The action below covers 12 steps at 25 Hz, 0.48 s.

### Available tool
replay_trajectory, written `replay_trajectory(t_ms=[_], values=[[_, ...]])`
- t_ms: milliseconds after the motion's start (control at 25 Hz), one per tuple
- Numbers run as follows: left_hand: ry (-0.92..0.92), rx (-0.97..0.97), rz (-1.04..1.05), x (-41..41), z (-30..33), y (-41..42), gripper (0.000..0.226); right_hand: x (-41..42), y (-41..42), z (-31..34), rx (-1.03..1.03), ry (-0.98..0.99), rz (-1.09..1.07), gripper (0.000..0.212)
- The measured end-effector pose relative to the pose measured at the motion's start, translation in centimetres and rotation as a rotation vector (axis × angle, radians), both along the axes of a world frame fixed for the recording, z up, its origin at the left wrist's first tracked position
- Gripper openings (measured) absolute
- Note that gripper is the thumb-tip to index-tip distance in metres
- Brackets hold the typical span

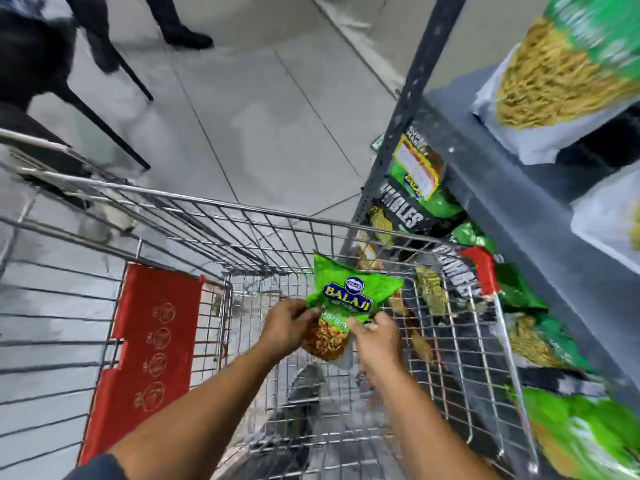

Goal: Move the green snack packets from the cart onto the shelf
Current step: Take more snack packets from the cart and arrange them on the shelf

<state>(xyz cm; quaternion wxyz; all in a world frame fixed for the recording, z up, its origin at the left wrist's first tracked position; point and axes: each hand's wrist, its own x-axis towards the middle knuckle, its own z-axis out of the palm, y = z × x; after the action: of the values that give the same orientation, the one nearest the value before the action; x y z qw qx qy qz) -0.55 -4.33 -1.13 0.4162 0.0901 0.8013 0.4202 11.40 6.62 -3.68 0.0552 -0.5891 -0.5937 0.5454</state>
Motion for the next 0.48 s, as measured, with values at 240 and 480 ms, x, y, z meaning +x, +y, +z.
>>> replay_trajectory(t_ms=[240, 480], values=[[0.279, 0.208, -0.141, 5.7, 11.9, 1.8, 0.032, 7.7, 1.4, 12.4, 0.155, 0.241, -0.121, 0.042], [0.460, 0.406, -0.264, 15.5, 21.2, 4.3, 0.032, 19.2, 2.4, 22.5, 0.290, 0.594, -0.166, 0.012]])
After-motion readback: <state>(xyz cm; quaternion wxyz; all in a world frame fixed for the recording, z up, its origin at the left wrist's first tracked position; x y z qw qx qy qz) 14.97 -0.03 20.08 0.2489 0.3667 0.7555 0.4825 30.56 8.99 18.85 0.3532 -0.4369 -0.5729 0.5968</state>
